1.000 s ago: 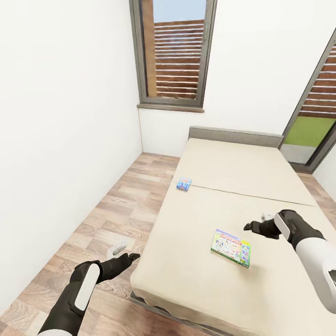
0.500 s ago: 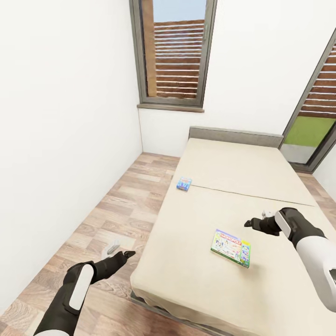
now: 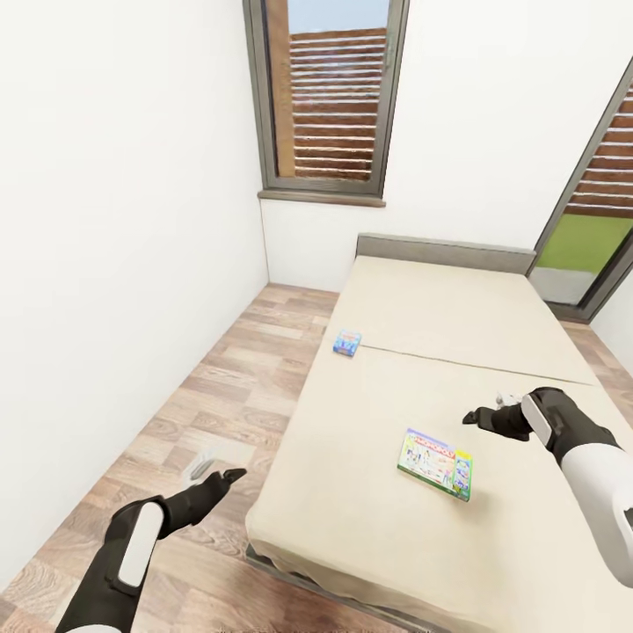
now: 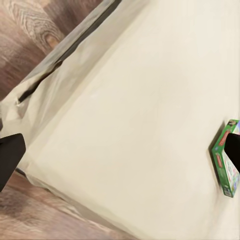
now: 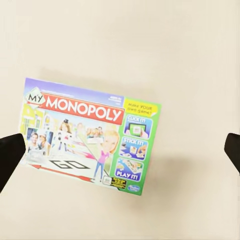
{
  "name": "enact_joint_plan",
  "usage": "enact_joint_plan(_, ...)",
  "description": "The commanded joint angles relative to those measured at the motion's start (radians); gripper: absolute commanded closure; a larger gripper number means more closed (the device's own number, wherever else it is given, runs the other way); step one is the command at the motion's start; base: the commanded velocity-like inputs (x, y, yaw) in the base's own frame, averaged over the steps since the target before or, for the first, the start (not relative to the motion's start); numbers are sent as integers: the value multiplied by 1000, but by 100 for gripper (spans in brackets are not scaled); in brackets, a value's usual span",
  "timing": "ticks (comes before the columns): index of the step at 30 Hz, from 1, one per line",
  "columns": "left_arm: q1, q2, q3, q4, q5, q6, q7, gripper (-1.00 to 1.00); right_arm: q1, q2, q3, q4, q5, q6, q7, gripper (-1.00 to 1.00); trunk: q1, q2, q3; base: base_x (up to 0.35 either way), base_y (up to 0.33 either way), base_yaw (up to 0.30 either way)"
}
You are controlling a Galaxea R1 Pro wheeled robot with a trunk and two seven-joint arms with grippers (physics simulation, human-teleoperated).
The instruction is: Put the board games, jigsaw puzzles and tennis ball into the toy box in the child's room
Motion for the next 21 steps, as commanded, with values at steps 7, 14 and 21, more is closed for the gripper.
enact_joint_plan(7, 1, -1, 17, -1, -4, 7, -24, -100, -1, -11, -4, -4, -1, 21, 2, -100, 0, 0, -12, 0, 0, 0)
enact_joint_plan(14, 4, -1, 20, 1, -5, 7, -32, -100, -1, -13, -4, -5, -2, 26, 2, -100, 0, 0, -23, 0, 0, 0)
enact_joint_plan(21, 10, -2, 21, 2, -5, 6, -33, -100, -1, -15, -4, -6, -3, 28, 2, -100, 0, 0, -34, 0, 0, 0)
